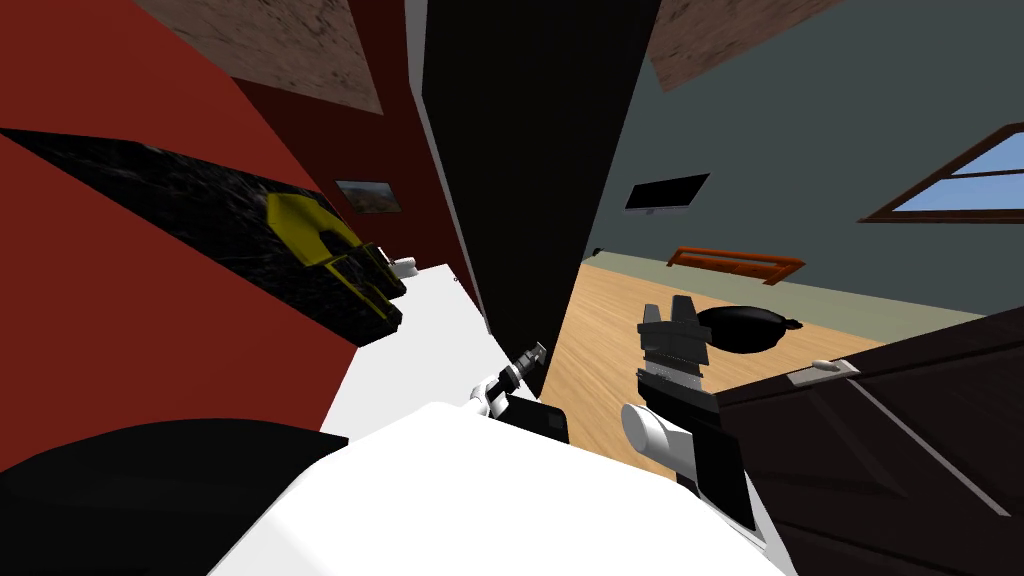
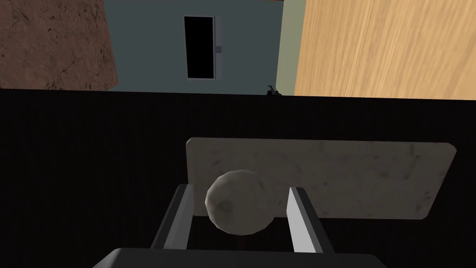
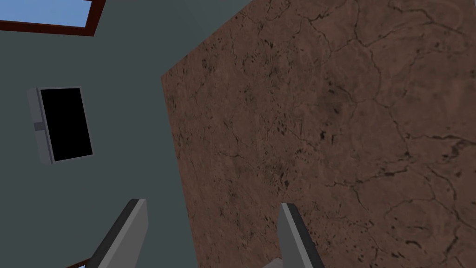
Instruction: Push the door open
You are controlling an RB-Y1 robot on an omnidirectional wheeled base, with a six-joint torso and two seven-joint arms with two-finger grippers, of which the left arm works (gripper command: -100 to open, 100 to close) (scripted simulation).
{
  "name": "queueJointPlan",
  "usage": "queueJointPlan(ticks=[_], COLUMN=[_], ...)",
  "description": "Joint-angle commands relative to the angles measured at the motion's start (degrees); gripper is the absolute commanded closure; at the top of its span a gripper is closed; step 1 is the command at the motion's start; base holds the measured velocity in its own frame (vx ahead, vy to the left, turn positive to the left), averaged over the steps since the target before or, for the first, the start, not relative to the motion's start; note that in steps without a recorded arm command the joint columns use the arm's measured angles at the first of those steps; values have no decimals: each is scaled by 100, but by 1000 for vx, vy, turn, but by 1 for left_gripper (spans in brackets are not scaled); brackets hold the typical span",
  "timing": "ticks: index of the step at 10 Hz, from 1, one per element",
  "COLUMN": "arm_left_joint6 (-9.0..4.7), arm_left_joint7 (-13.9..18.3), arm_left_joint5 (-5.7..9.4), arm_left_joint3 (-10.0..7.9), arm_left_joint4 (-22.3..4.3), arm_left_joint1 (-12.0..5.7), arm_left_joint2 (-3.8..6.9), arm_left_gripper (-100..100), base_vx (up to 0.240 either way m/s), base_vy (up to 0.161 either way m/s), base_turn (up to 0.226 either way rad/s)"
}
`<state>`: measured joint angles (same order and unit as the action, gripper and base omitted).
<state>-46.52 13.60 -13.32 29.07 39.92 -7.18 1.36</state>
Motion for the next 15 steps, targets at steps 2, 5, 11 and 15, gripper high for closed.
queueJointPlan(ticks=[2, 5, 11, 15], arm_left_joint6=[6, 6, 44, 68], arm_left_joint7=[0, 0, -142, -272], arm_left_joint5=[0, 0, 164, 318], arm_left_joint3=[-1, -1, -320, -620], arm_left_joint4=[-1, -1, -44, -74], arm_left_joint1=[-2, -2, -14, -31], arm_left_joint2=[3, 3, 168, 236], arm_left_gripper=[100, 100, 100, 100], base_vx=[-18, -5, 107, 131], base_vy=[18, 4, -155, -166], base_turn=[-12, 3, 34, 40])
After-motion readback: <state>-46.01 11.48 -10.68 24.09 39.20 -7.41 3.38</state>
